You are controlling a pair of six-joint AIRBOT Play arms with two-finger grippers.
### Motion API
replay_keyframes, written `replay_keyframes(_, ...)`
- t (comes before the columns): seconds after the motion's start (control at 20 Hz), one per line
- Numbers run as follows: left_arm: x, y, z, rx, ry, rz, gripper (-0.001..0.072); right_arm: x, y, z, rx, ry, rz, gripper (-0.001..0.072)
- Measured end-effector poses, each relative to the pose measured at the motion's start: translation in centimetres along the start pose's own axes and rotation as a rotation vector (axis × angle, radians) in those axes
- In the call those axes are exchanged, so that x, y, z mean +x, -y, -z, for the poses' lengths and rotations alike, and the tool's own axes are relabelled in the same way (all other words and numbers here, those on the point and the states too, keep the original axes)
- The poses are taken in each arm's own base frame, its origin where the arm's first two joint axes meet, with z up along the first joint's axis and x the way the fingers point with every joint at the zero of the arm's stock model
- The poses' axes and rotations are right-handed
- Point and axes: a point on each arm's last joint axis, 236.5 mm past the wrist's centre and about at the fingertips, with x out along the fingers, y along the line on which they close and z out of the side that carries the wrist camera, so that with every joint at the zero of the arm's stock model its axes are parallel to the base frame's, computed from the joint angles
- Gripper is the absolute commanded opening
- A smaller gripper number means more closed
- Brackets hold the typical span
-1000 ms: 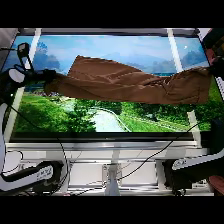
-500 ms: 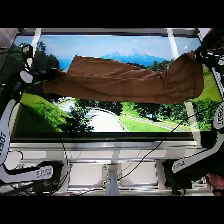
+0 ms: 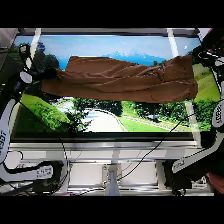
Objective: Fold the clothes and pants, and hang the long-sleeved shirts on hangers.
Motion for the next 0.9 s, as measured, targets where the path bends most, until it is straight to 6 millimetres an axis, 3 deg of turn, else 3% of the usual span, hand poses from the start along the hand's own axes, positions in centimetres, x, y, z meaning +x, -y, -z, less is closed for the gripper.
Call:
replay_keyframes(0.05,0.0,0.0,0.0,-0.001,-0.001,-0.001,0.0705,-0.3,0.6,-0.1,0.002,-0.009,0.007,0.0669)
replay_keyframes(0.15,0.1,-0.3,0.0,-0.003,-0.001,-0.005,0.0704,-1.3,2.8,0.0,0.000,-0.047,0.040,0.0537)
replay_keyframes(0.35,0.0,-0.6,0.0,-0.006,0.000,-0.010,0.0704,-4.3,9.7,2.5,0.039,-0.228,0.129,0.0545)
replay_keyframes(0.55,0.0,-0.7,0.0,-0.007,-0.001,-0.011,0.0703,-8.5,15.9,8.0,0.149,-0.494,0.183,0.0547)
replay_keyframes(0.7,0.0,-0.7,0.0,-0.007,-0.001,-0.011,0.0703,-10.7,17.5,13.2,0.221,-0.688,0.150,0.0547)
replay_keyframes(0.9,0.0,-0.7,0.0,-0.007,-0.001,-0.011,0.0703,-11.0,16.8,17.8,0.300,-0.801,0.048,0.0546)
